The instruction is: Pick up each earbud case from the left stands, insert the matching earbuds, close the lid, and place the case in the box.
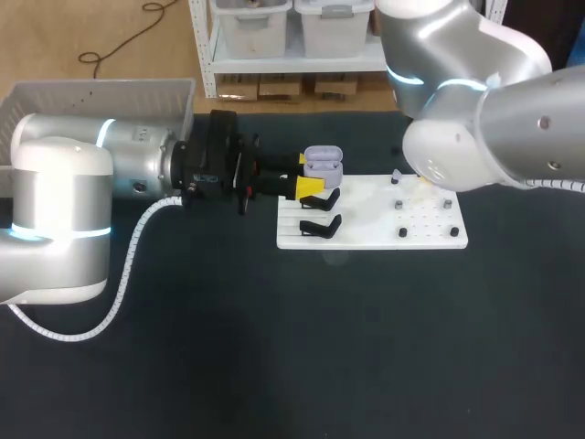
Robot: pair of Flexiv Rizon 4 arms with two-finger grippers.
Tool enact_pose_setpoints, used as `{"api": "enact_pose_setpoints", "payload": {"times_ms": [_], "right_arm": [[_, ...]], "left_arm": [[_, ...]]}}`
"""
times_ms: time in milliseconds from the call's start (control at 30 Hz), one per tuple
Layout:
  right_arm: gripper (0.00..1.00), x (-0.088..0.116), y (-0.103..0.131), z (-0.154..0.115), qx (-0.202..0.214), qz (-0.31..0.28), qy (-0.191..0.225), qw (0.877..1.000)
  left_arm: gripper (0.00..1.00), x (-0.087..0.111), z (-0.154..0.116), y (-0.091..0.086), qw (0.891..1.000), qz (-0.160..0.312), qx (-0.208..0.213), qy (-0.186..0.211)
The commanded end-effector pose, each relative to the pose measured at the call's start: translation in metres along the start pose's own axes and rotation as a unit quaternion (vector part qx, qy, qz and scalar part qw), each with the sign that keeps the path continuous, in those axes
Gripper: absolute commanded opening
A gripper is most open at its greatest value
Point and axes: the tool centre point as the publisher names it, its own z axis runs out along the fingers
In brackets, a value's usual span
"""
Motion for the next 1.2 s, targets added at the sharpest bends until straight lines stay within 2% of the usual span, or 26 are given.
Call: {"api": "enact_pose_setpoints", "payload": {"times_ms": [33,300,400,1200], "right_arm": [[0.43,0.0018,-0.0019,0.0015,0.0,0.003,-0.008,1.0],[0.41,0.0005,-0.0032,0.0021,0.003,0.007,-0.012,1.0],[0.37,0.0015,-0.0034,0.0029,0.005,0.007,-0.009,1.0],[0.35,0.0013,-0.005,-0.0002,0.012,0.01,-0.013,1.0]], "left_arm": [[0.0,0.001,0.0003,-0.0002,1.0,0.001,-0.001,-0.001],[0.0,0.001,0.0003,-0.0002,1.0,0.001,-0.001,-0.001],[0.0,0.001,0.0003,-0.0002,1.0,0.001,-0.001,-0.001],[0.0,0.001,0.0003,-0.0002,1.0,0.001,-0.001,-0.001]]}}
